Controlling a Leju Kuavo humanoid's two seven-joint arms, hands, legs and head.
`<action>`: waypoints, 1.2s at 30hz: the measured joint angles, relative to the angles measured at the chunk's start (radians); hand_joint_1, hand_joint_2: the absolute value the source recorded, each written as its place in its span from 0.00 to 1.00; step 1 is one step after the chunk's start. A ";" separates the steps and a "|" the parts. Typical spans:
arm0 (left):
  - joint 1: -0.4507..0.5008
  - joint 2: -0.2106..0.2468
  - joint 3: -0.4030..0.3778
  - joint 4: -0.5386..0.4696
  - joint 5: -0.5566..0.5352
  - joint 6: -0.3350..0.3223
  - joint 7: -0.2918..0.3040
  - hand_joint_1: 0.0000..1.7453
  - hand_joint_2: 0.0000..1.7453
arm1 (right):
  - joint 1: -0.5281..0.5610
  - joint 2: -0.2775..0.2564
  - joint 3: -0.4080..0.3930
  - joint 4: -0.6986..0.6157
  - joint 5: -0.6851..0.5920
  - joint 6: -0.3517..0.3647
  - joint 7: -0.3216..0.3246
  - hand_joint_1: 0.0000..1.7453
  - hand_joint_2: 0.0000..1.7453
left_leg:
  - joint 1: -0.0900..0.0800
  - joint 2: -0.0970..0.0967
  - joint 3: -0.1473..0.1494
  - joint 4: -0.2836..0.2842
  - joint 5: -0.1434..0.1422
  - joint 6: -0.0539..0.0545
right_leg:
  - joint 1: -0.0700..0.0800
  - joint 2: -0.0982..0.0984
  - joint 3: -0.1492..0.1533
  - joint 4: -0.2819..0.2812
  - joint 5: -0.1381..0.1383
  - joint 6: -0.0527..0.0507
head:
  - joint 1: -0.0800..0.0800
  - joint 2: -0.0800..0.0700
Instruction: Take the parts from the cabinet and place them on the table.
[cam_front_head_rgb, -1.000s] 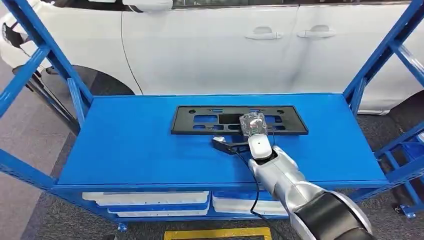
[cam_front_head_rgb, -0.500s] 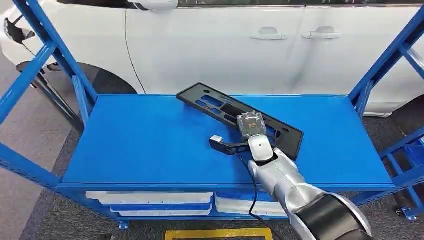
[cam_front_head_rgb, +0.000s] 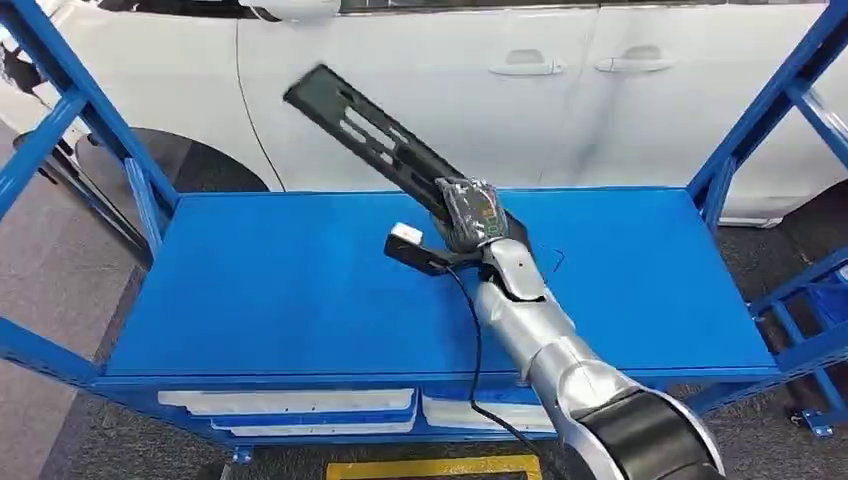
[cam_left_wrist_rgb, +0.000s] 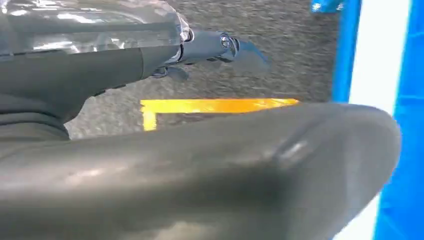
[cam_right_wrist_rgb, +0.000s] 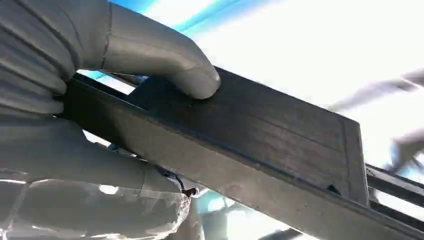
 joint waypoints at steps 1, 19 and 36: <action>-0.003 0.000 0.000 0.000 0.006 0.001 -0.003 0.00 0.00 | 0.024 0.001 -0.009 -0.068 -0.118 0.043 -0.064 1.00 1.00 | 0.001 -0.002 -0.005 0.007 0.000 0.008 | 0.000 -0.001 -0.002 -0.003 0.002 0.004 | 0.000 0.000; 0.025 0.011 0.049 0.000 0.101 -0.045 0.030 0.00 0.00 | 0.541 -0.072 0.147 -1.190 -1.265 0.969 -0.393 1.00 1.00 | -0.006 -0.003 0.023 -0.004 -0.018 0.011 | -0.001 -0.004 -0.007 -0.007 0.011 -0.005 | 0.000 0.000; 0.055 0.023 0.052 0.000 0.084 -0.015 0.122 0.00 0.00 | 0.583 -0.098 0.253 -1.227 -1.184 0.932 -0.390 1.00 1.00 | 0.000 0.002 0.068 -0.012 -0.039 0.042 | -0.007 -0.005 -0.056 0.034 0.008 0.032 | 0.000 0.000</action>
